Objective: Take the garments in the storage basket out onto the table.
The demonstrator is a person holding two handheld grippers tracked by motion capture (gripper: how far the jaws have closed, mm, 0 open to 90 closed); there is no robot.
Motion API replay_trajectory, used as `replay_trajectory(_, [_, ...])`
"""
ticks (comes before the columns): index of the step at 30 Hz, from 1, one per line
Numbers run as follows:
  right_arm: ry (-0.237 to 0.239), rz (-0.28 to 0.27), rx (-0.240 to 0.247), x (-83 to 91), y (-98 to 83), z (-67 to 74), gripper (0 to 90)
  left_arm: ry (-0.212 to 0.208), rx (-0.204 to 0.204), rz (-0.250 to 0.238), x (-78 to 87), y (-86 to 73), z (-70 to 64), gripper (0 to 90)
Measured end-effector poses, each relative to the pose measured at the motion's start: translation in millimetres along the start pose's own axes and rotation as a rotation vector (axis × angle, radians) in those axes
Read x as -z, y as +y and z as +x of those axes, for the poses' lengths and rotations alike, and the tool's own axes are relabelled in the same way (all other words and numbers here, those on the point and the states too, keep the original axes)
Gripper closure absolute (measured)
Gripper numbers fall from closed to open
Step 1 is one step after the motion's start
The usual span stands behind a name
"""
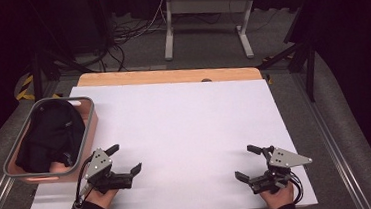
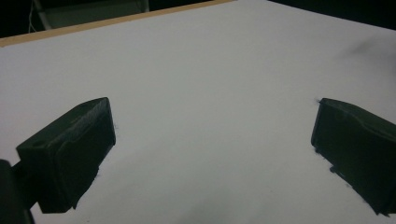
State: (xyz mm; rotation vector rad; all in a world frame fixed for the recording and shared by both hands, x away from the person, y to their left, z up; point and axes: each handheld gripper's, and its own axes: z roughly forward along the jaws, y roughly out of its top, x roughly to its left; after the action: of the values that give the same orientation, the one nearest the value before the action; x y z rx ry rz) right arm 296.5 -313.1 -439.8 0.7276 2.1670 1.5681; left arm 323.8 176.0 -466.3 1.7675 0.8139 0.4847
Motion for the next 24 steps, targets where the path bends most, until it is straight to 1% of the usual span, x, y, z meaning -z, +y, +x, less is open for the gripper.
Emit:
replay_trajectory(3, [0.001, 0.004, -0.002, -0.1, 0.0, 0.6, 1.4, 0.002, 0.008, -0.003, 0.7, 0.7, 0.3, 0.9])
replay_trajectory(5, [0.0, 0.006, 0.001, 0.5, 0.0, 1.4, 1.5, -0.005, 0.012, -0.002, 0.7, 1.4, 0.8, 1.1])
replay_trajectory(8, [0.0, 0.004, 0.004, 1.4, 0.2, 2.4, 1.5, -0.017, 0.003, -0.001, 1.1, 3.5, 1.4, 0.9])
replay_trajectory(10, [-0.004, 0.003, 0.006, 1.7, 0.8, 2.6, 1.5, -0.037, -0.017, 0.021, 0.0, 4.6, 2.7, 0.1])
replay_trajectory(11, [-0.004, 0.004, 0.006, 1.5, 1.0, 2.6, 1.7, -0.048, -0.017, 0.032, -0.4, 4.9, 2.8, 0.1])
replay_trajectory(12, [-0.004, 0.005, 0.006, 1.2, 1.1, 2.7, 1.8, -0.047, -0.022, 0.042, -0.2, 5.4, 2.6, 0.1])
replay_trajectory(16, [0.002, 0.014, 0.007, -0.9, 1.5, 3.0, 2.0, -0.049, -0.014, 0.054, 3.4, 10.0, 2.7, 0.1])
replay_trajectory(18, [0.006, 0.016, 0.006, -1.3, 1.5, 3.1, 2.1, -0.048, -0.018, 0.06, 4.9, 12.1, 2.4, 0.1])
replay_trajectory(19, [0.007, 0.017, 0.006, -1.4, 1.4, 3.5, 2.2, -0.053, -0.014, 0.064, 5.2, 13.0, 2.2, 0.1])
replay_trajectory(20, [0.005, 0.019, 0.006, -1.3, 1.3, 3.6, 2.2, -0.061, -0.016, 0.074, 4.9, 14.3, 2.4, 0.1])
replay_trajectory(21, [0.003, 0.022, 0.007, -1.1, 1.1, 3.7, 2.6, -0.071, -0.028, 0.122, 3.3, 16.6, 2.9, 0.1])
replay_trajectory(22, [-0.001, 0.026, 0.004, -0.7, 0.8, 3.8, 2.9, -0.069, -0.042, 0.162, 2.5, 18.5, 2.1, 0.1])
replay_trajectory(23, [-0.003, 0.028, -0.001, -0.4, 0.7, 3.9, 2.9, -0.063, -0.069, 0.176, 3.0, 19.9, 1.7, 0.1])
replay_trajectory(24, [-0.001, 0.026, -0.006, 0.1, 0.6, 4.1, 3.0, -0.067, -0.072, 0.172, 4.2, 21.0, 0.9, 0.1])
